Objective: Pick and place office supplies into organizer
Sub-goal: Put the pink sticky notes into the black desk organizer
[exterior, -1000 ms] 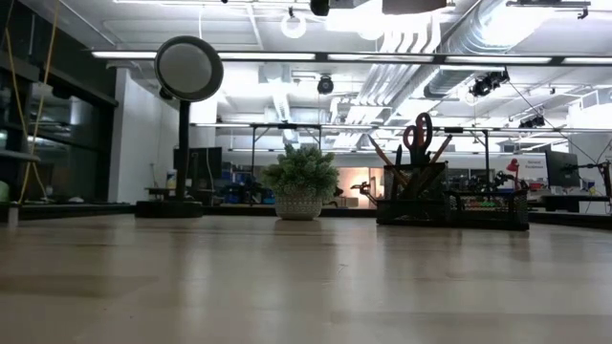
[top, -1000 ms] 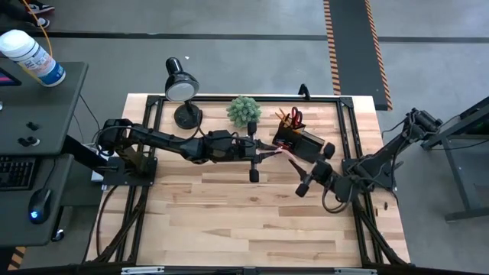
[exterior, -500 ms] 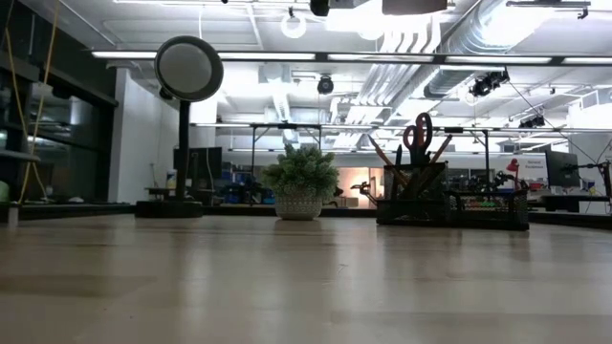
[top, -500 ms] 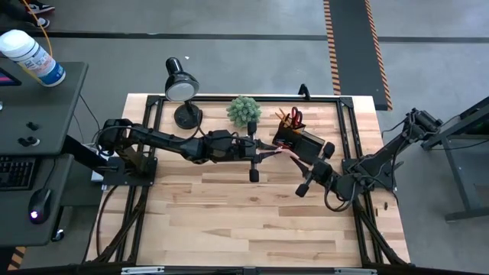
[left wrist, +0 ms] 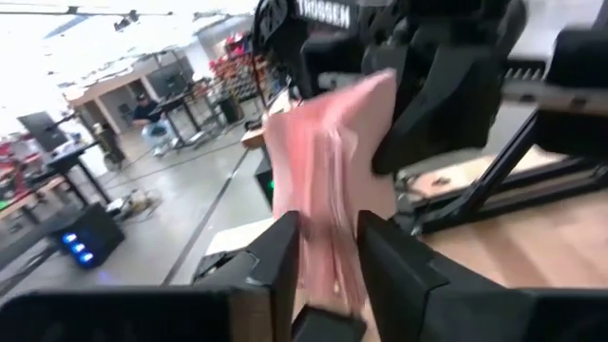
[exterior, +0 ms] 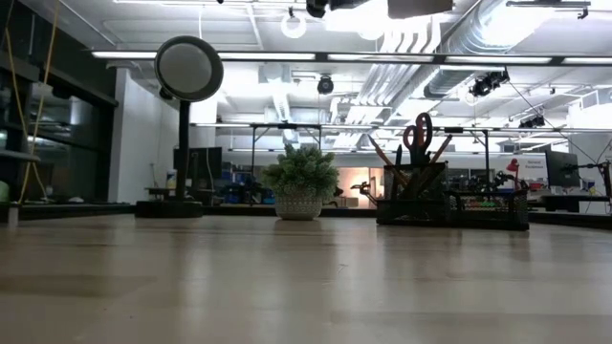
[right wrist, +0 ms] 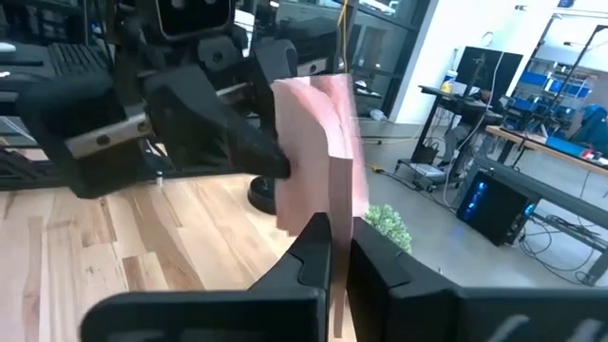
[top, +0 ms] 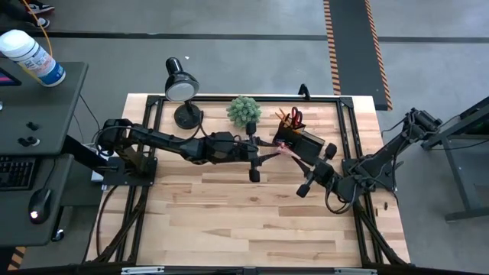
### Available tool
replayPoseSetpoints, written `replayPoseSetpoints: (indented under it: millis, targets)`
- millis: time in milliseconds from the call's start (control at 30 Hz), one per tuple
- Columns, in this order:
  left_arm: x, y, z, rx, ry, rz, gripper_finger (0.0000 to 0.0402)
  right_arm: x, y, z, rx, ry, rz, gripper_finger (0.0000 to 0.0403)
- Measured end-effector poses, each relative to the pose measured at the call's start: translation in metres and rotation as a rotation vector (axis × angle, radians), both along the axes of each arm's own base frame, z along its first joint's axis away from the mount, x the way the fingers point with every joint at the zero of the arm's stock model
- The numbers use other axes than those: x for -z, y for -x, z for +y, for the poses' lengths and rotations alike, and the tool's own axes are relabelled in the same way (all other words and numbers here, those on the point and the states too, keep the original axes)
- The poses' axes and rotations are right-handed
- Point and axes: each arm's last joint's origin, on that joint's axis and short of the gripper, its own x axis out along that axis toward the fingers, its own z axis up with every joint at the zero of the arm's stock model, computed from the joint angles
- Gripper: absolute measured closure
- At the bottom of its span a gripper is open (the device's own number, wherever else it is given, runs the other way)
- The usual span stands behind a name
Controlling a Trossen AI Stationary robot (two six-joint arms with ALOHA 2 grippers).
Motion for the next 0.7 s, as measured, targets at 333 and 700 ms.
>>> replayPoseSetpoints:
  millis: [333,700]
  targets:
    - [0.018,0.004,0.005,-0.178,-0.029,0.196,0.0244,0.021,0.009,-0.011,-0.015,-0.143,0.060,0.0395]
    - [0.035,0.010,0.004,-0.178,0.076,0.357,0.0255,0.020,0.034,-0.074,-0.004,-0.557,0.416,0.0395]
